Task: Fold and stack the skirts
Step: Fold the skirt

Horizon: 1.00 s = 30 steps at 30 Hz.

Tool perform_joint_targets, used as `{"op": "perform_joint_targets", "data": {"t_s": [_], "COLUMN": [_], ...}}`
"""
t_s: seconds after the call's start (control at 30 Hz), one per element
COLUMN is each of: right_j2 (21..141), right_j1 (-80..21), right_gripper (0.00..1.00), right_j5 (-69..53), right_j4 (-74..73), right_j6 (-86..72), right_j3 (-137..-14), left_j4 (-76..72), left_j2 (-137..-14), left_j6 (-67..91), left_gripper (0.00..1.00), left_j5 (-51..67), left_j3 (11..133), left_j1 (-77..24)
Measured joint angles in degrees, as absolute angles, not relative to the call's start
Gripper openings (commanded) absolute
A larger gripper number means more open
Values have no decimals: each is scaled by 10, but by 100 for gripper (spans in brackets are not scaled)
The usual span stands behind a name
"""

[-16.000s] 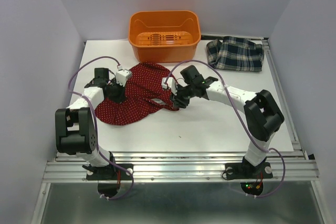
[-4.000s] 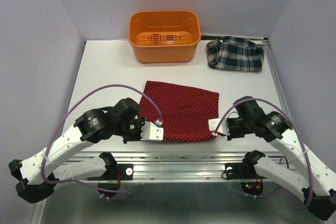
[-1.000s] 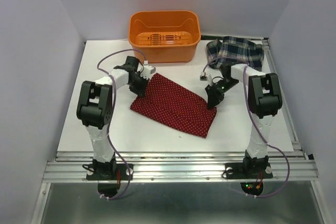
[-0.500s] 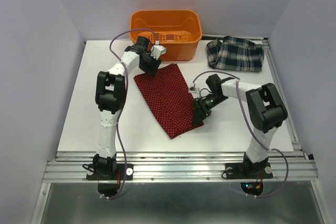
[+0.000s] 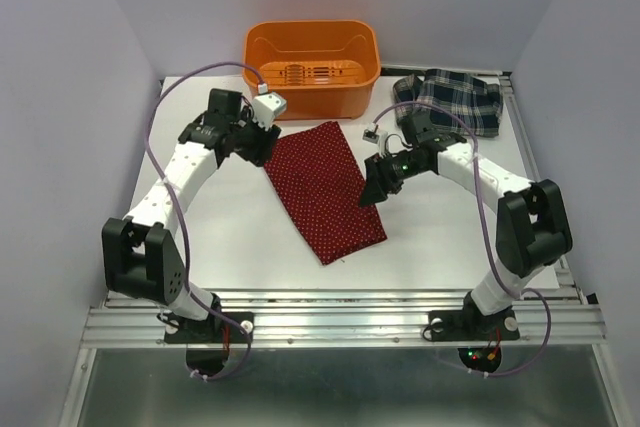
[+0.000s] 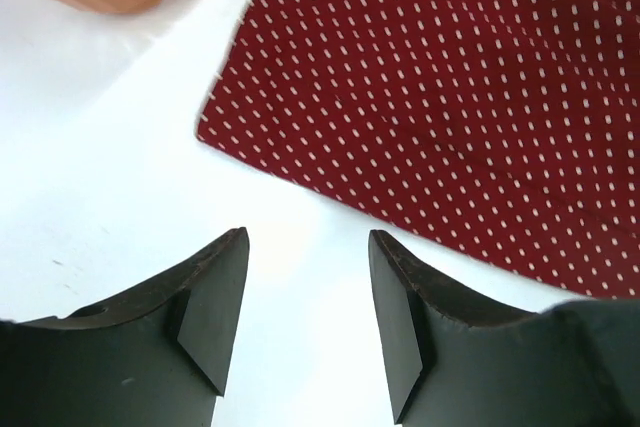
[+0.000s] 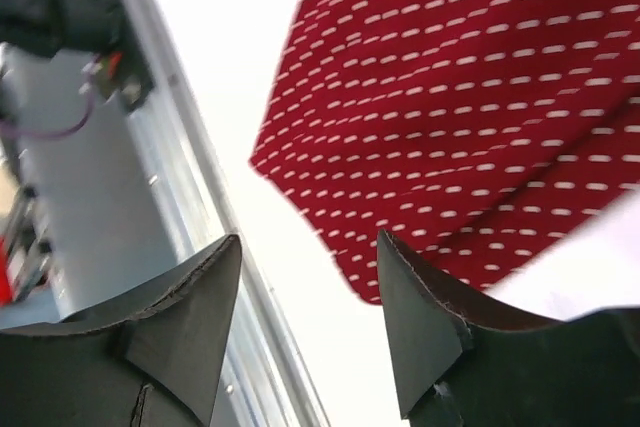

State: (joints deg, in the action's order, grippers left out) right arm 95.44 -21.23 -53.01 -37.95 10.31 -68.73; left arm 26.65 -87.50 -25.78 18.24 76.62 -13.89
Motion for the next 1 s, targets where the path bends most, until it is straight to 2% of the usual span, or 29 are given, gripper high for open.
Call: {"op": "perform_joint_targets", "data": {"t_s": [0.13, 0.2, 0.3, 0.4, 0.43, 0.5, 0.53, 0.6, 0.67, 0.83, 1.0], "right_j2": [974, 997, 1030, 1052, 1056, 1057, 1057, 1056, 1051, 1001, 953], "right_j1": [-212, -212, -211, -211, -211, -211, -211, -211, -213, -234, -241], "right_gripper": [65, 65, 61, 45, 33, 21, 10, 4, 1, 1, 1], "right_j5": [-454, -421, -403, -396, -394, -393, -394, -404, -418, -431, -415], "right_j4": [-348, -325, -298, -286, -283, -274, -269, -255, -239, -210, -213], "right_j6": [64, 39, 9, -14, -20, -34, -40, -60, -86, -155, -201], "right_j3": [-696, -695, -688, -666, -654, -629, -613, -584, -556, -493, -487], "left_j4": [260, 263, 264, 263, 260, 249, 242, 234, 234, 230, 222], "left_j2": [-849, -849, -829, -765, -743, -688, -666, -629, -613, -633, -679], "left_j6": [-252, -250, -253, -270, -278, -302, -315, -339, -353, -348, -311], "left_gripper": [63, 68, 72, 70, 70, 67, 66, 63, 62, 63, 65], "left_j5": [187, 189, 191, 189, 189, 187, 183, 170, 147, 112, 58], "left_j3": [678, 642, 614, 605, 604, 602, 597, 579, 555, 483, 460], "left_j1": [-139, -139, -139, -140, -142, -152, -162, -200, -262, -478, -579]}}
